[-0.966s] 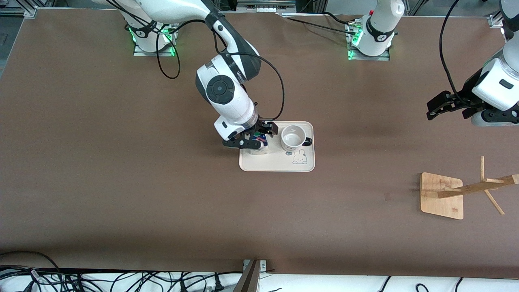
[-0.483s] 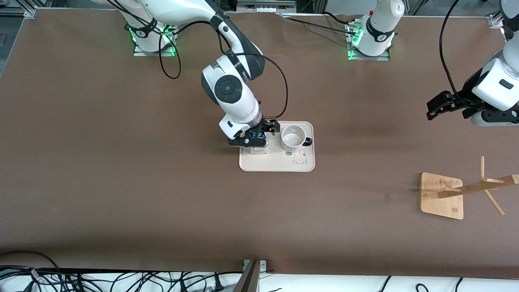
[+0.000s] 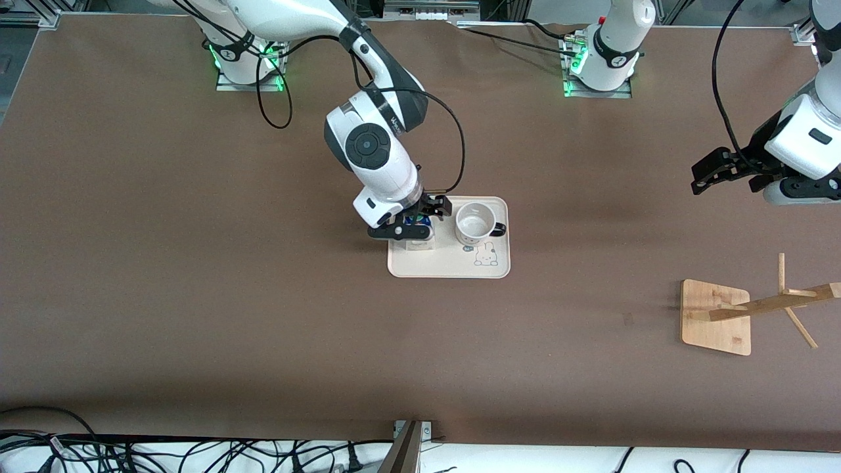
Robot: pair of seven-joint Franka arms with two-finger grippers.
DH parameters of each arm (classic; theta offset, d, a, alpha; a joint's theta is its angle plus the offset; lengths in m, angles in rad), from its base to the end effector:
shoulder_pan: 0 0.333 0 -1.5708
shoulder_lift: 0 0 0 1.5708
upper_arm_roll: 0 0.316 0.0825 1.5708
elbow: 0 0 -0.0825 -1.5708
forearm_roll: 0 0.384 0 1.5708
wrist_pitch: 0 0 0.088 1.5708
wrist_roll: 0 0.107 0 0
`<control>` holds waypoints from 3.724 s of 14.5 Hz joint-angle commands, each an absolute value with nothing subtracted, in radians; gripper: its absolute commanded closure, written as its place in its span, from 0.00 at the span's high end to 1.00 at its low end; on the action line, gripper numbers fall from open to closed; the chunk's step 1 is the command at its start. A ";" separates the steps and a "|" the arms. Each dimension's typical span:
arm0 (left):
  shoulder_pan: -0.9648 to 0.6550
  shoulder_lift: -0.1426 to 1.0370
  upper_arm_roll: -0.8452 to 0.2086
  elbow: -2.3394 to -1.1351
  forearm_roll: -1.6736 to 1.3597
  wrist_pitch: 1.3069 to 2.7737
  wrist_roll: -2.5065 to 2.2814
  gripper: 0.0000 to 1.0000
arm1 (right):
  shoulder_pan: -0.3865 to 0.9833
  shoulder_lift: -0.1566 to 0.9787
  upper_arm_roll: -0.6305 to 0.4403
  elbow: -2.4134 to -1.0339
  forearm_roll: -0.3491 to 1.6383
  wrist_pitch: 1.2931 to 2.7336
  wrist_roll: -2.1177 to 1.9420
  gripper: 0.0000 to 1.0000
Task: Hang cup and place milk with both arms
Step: 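Close the right gripper on the green-capped milk carton, then lift the carton with the right gripper while the left gripper reaches the mug, then grasp the white mug rim with the left gripper while the right gripper lowers the carton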
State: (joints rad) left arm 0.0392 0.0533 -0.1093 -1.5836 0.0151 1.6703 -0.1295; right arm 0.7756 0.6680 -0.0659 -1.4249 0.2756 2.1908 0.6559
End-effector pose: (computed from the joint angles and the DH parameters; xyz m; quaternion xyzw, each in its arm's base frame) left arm 0.5781 -0.0375 0.5973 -0.9994 -0.0292 -0.0172 0.0029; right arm 0.5434 0.4923 0.3137 -0.9934 0.0395 0.0218 0.1057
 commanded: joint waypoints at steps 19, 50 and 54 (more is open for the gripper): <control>0.023 0.058 -0.149 -1.552 0.012 1.657 -0.117 1.00 | 0.775 0.629 -0.074 -1.414 0.246 2.172 0.603 0.28; -0.460 0.600 -0.244 -1.654 0.009 2.200 -0.698 1.00 | 0.739 0.293 -0.643 -1.554 0.190 1.555 0.104 0.28; -0.466 0.629 -0.244 -1.655 0.057 2.230 -0.698 1.00 | 0.739 0.169 -0.646 -1.808 0.187 1.760 0.094 0.28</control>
